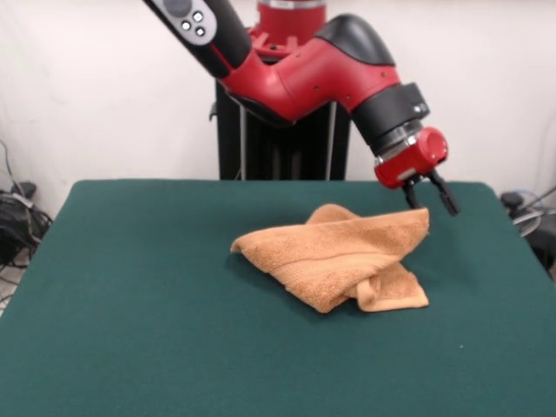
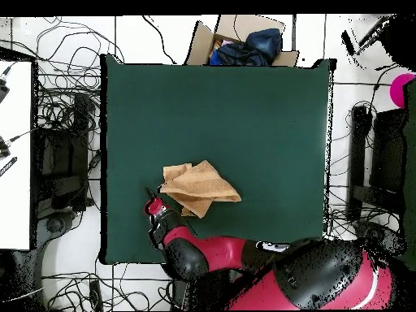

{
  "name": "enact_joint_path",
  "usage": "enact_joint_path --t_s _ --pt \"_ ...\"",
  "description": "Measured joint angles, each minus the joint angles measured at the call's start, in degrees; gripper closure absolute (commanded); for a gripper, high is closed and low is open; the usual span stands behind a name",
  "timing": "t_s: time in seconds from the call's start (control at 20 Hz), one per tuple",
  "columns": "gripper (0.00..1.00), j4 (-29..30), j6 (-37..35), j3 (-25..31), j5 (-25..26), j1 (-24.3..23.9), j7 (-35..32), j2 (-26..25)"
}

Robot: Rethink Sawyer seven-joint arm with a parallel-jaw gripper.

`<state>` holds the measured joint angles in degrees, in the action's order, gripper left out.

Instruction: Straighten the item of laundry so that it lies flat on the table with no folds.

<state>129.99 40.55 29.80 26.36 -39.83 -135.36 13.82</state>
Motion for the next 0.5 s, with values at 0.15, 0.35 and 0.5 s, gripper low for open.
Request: enact_joint_path --t_s 0.15,0.35,0.5 --pt "0.00 0.0 0.0 -0.4 0.0 0.6 0.0 0.1" --pt "0.00 -0.2 0.0 -1.3 0.0 2.0 0.0 0.4" --pt "0.00 -0.5 0.4 -2.9 0.0 3.7 0.0 0.6"
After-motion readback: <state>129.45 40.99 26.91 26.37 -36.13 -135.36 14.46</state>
